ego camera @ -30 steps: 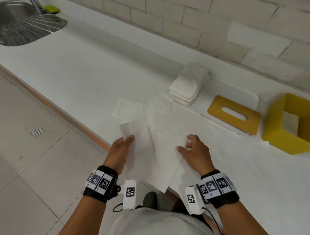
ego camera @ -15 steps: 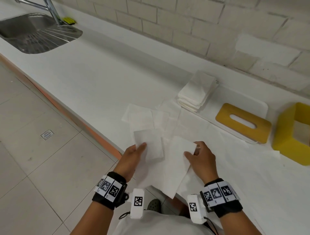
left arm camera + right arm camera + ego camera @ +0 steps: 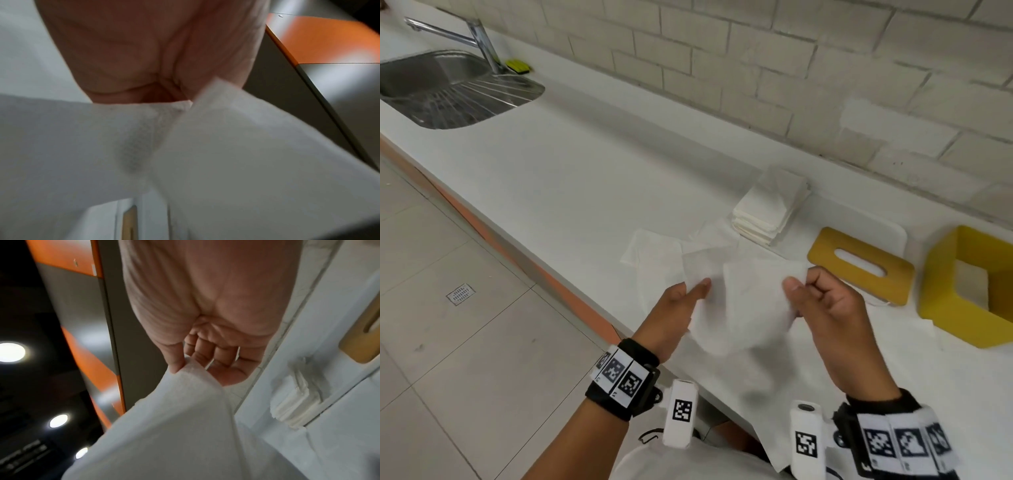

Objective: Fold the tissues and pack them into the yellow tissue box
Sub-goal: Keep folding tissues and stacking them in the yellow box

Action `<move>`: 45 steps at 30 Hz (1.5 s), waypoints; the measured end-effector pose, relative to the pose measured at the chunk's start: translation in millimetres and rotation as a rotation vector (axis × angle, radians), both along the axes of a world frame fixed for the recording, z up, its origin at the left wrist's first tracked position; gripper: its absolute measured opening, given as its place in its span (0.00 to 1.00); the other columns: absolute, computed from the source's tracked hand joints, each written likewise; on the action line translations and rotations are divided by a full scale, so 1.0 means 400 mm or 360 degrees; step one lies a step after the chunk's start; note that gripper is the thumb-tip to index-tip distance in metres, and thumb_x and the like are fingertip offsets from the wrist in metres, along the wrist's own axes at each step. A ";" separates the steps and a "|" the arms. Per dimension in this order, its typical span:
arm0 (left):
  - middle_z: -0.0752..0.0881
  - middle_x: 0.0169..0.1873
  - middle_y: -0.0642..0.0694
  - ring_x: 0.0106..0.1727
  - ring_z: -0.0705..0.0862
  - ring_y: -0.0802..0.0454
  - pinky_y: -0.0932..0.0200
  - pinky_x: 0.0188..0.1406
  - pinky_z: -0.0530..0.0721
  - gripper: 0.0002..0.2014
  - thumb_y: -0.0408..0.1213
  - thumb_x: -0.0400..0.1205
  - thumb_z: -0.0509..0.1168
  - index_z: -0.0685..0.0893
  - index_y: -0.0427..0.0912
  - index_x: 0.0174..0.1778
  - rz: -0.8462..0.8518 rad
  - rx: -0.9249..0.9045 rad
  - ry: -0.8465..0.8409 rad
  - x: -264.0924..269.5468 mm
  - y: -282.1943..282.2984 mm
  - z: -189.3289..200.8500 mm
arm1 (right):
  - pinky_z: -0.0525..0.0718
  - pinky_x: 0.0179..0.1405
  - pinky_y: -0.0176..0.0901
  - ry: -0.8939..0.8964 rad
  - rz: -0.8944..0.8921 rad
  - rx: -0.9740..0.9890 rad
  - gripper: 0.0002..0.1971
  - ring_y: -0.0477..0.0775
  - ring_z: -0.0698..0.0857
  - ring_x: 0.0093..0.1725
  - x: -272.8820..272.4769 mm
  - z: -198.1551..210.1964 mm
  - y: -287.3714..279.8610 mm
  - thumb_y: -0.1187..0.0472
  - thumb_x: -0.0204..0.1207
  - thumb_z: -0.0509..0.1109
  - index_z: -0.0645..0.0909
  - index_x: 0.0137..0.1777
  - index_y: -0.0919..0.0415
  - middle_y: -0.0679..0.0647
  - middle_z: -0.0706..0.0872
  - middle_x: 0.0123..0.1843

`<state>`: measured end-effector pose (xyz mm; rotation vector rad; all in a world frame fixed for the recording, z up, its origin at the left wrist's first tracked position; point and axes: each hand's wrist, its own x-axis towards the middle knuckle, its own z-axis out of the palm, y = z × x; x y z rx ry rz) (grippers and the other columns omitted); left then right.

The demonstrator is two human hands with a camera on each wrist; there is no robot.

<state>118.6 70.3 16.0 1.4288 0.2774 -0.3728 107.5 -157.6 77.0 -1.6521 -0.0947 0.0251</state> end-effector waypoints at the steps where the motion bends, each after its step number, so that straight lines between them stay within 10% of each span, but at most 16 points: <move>1: 0.94 0.44 0.52 0.46 0.90 0.54 0.62 0.46 0.82 0.15 0.48 0.91 0.62 0.91 0.46 0.53 -0.0050 0.0007 -0.0015 0.002 -0.015 0.009 | 0.73 0.39 0.52 -0.0012 -0.0023 -0.0038 0.26 0.58 0.72 0.35 0.002 0.000 0.010 0.43 0.78 0.76 0.76 0.42 0.69 0.75 0.75 0.36; 6: 0.93 0.60 0.42 0.64 0.90 0.40 0.40 0.70 0.85 0.15 0.40 0.93 0.58 0.90 0.44 0.66 -0.0223 -0.0059 -0.0106 0.004 -0.075 0.029 | 0.65 0.28 0.38 0.0001 -0.0173 -0.0154 0.19 0.50 0.64 0.30 0.017 -0.009 0.018 0.52 0.80 0.75 0.74 0.34 0.61 0.54 0.67 0.29; 8: 0.92 0.53 0.38 0.55 0.89 0.31 0.38 0.61 0.84 0.21 0.51 0.87 0.64 0.89 0.37 0.63 -0.0217 -0.0142 -0.0109 0.004 -0.085 0.033 | 0.67 0.31 0.42 0.0018 -0.0191 -0.0141 0.19 0.53 0.67 0.31 0.025 -0.012 0.012 0.52 0.80 0.75 0.77 0.36 0.65 0.57 0.70 0.30; 11: 0.84 0.42 0.40 0.45 0.78 0.39 0.45 0.49 0.73 0.35 0.65 0.71 0.75 0.84 0.31 0.51 -0.0175 -0.0237 -0.0070 0.011 -0.094 0.034 | 0.66 0.29 0.41 0.0028 -0.0242 -0.0161 0.18 0.51 0.66 0.30 0.032 -0.011 -0.001 0.53 0.80 0.75 0.77 0.36 0.64 0.55 0.70 0.29; 15: 0.89 0.67 0.46 0.71 0.86 0.49 0.50 0.76 0.76 0.31 0.65 0.83 0.63 0.86 0.44 0.71 -0.0236 -0.0404 -0.0054 0.012 -0.121 0.068 | 0.70 0.33 0.44 0.0013 -0.0300 -0.0092 0.17 0.52 0.70 0.32 0.039 -0.009 -0.016 0.52 0.80 0.75 0.80 0.39 0.65 0.59 0.74 0.30; 19: 0.88 0.70 0.48 0.74 0.84 0.52 0.48 0.81 0.75 0.30 0.63 0.82 0.58 0.81 0.49 0.75 -0.0220 -0.0541 -0.0018 0.021 -0.146 0.087 | 0.74 0.38 0.50 -0.0008 -0.0345 -0.0106 0.21 0.56 0.74 0.34 0.050 -0.018 -0.028 0.45 0.80 0.74 0.81 0.40 0.65 0.74 0.79 0.36; 24: 0.88 0.71 0.48 0.75 0.83 0.49 0.41 0.85 0.70 0.33 0.65 0.80 0.69 0.84 0.46 0.75 -0.0238 -0.0439 0.0032 0.034 -0.151 0.070 | 0.63 0.32 0.44 -0.0039 -0.0394 -0.0260 0.25 0.48 0.62 0.29 0.064 -0.011 -0.043 0.53 0.86 0.68 0.62 0.31 0.59 0.50 0.62 0.27; 33: 0.91 0.65 0.50 0.72 0.86 0.48 0.39 0.83 0.72 0.28 0.63 0.80 0.64 0.88 0.49 0.69 -0.0217 -0.0302 0.0089 0.061 -0.151 0.069 | 0.64 0.36 0.47 0.0004 -0.0444 -0.0081 0.25 0.54 0.63 0.32 0.071 -0.016 -0.070 0.53 0.86 0.69 0.62 0.30 0.58 0.56 0.63 0.30; 37: 0.92 0.63 0.53 0.69 0.87 0.51 0.40 0.81 0.75 0.22 0.62 0.85 0.63 0.87 0.54 0.67 -0.0125 -0.0292 0.0068 0.074 -0.152 0.074 | 0.78 0.49 0.54 0.0044 -0.0483 0.0308 0.31 0.57 0.77 0.44 0.062 -0.009 -0.094 0.45 0.78 0.77 0.73 0.48 0.79 0.61 0.80 0.42; 40: 0.92 0.62 0.53 0.67 0.88 0.52 0.41 0.79 0.78 0.17 0.56 0.90 0.59 0.85 0.54 0.68 -0.0059 -0.0320 0.0060 0.080 -0.147 0.084 | 0.87 0.54 0.44 0.0118 -0.0351 0.0654 0.17 0.56 0.89 0.52 0.042 0.013 -0.111 0.58 0.76 0.72 0.83 0.54 0.74 0.60 0.91 0.52; 45: 0.90 0.65 0.56 0.72 0.85 0.55 0.45 0.83 0.73 0.25 0.62 0.80 0.69 0.84 0.54 0.70 -0.0090 -0.0386 -0.0004 0.081 -0.143 0.087 | 0.80 0.52 0.55 0.0066 -0.0222 0.0298 0.23 0.60 0.82 0.47 0.036 0.018 -0.082 0.50 0.77 0.78 0.81 0.53 0.73 0.65 0.85 0.46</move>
